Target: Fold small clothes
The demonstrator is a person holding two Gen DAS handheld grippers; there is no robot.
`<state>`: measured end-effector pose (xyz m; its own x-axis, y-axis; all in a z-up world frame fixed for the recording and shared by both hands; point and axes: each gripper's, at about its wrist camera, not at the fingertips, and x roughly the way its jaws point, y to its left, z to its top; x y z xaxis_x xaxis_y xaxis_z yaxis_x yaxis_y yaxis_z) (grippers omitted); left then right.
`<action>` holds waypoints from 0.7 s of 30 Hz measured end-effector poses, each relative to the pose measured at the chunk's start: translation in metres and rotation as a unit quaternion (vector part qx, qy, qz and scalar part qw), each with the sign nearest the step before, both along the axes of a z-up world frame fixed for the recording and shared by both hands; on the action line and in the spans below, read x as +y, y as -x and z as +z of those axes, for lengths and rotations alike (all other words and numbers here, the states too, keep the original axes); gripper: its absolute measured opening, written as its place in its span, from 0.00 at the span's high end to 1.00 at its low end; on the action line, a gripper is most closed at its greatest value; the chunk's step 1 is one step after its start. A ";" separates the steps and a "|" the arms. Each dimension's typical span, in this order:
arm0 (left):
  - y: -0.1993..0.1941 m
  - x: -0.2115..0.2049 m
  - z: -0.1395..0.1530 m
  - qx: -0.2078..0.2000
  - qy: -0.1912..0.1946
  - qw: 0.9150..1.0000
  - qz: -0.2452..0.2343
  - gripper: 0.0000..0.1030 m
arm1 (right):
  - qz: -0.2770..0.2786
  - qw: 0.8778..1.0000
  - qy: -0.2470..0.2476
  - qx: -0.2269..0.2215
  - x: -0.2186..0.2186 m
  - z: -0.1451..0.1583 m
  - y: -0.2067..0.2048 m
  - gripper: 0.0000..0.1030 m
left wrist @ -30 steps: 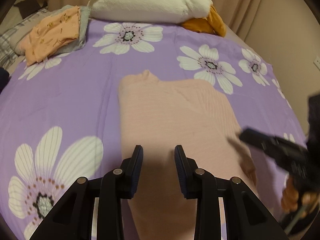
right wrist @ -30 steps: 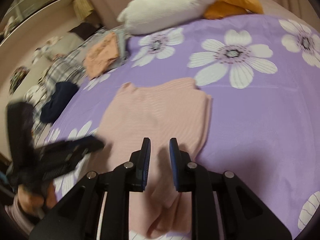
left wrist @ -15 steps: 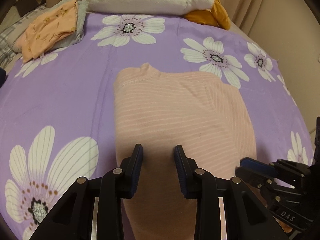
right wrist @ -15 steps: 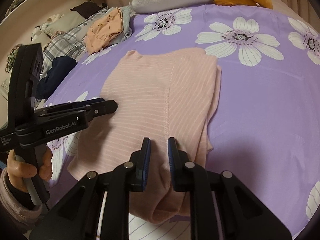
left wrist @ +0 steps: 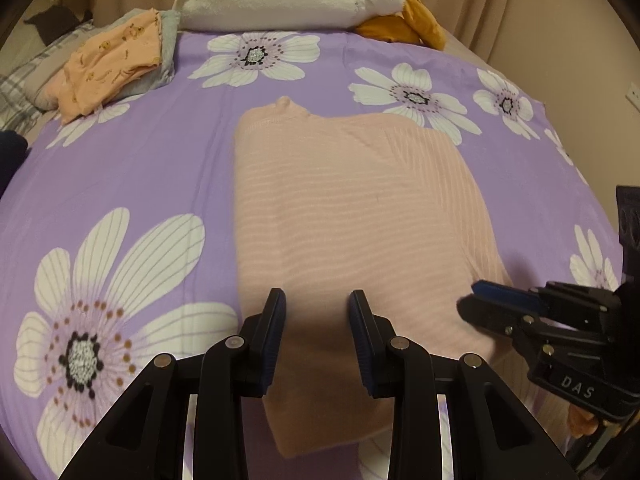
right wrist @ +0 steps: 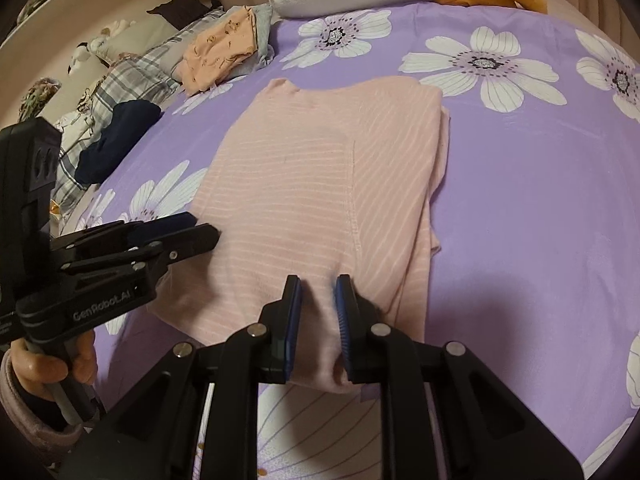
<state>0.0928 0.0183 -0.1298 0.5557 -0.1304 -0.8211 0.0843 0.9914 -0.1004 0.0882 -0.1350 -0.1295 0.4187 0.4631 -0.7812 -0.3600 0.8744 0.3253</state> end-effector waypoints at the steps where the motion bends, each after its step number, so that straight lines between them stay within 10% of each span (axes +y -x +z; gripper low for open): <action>1: 0.001 0.000 0.000 0.000 -0.001 1.000 -0.001 0.68 | 0.000 1.000 0.001 0.000 0.000 0.001 0.001 0.82; 21: 0.032 -0.006 -0.010 0.023 -0.005 1.000 -0.004 0.68 | -0.003 1.000 0.022 0.004 -0.003 -0.001 0.019 0.81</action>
<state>0.0606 0.0127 -0.1394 0.5155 -0.1269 -0.8475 0.0874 0.9916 -0.0954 0.0694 -0.1377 -0.1303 0.4157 0.4250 -0.8041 -0.3519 0.8904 0.2887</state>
